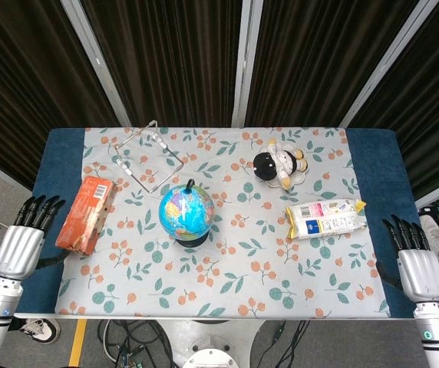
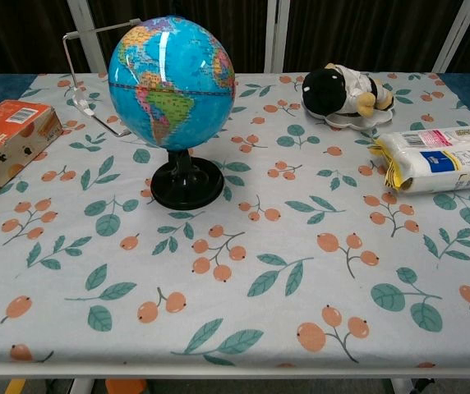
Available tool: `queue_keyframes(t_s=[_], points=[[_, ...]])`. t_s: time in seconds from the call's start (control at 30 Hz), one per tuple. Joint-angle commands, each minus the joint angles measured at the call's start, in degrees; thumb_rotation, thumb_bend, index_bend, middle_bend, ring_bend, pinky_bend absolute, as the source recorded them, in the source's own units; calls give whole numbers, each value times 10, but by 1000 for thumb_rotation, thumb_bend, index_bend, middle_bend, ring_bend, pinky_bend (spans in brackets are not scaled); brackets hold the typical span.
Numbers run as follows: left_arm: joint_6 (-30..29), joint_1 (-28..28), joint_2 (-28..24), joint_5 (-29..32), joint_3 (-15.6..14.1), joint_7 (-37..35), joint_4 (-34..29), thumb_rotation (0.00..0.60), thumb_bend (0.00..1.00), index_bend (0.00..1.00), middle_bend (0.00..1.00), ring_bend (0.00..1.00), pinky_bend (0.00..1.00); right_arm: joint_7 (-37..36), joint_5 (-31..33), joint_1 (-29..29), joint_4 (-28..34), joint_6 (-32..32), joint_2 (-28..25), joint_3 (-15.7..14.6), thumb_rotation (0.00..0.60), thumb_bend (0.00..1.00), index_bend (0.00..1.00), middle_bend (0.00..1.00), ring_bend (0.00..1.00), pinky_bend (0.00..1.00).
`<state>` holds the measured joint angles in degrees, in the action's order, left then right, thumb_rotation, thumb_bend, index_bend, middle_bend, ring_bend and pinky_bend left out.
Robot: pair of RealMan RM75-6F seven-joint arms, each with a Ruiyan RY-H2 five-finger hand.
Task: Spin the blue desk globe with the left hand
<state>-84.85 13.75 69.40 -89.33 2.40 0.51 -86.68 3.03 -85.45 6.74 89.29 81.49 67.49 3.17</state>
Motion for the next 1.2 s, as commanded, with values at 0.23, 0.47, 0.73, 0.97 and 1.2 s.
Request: queue_keyframes(t_s=[0.23,0.47,0.73,0.97,1.2], points=[[-1,4,-3,-12,3,-11,-7,600,21,80,69,0,0,6,4,3,-2,-6,4,0,600,233,0,0,0,0],[-1,21,-7,-58,-1,-48,-47,600,37,80,69,0,0,9,-2,2,-5,-7,3,-5,600,233,0,0,0,0],[37,74,9,-133,-2,-4,-89,600,48,80,70,0,0,-5,4,2,-19,-10,5,-4,600,233,0,0,0,0],[77,114,48,-144,4,-2,-101,600,67,80,70,0,0,-10,5,2,-25,-13,7,-5,600,233,0,0,0,0],[104,143,71,-143,12,10,-105,600,68,80,70,0,0,-18,5,3,-33,-17,11,-6,600,233,0,0,0,0]])
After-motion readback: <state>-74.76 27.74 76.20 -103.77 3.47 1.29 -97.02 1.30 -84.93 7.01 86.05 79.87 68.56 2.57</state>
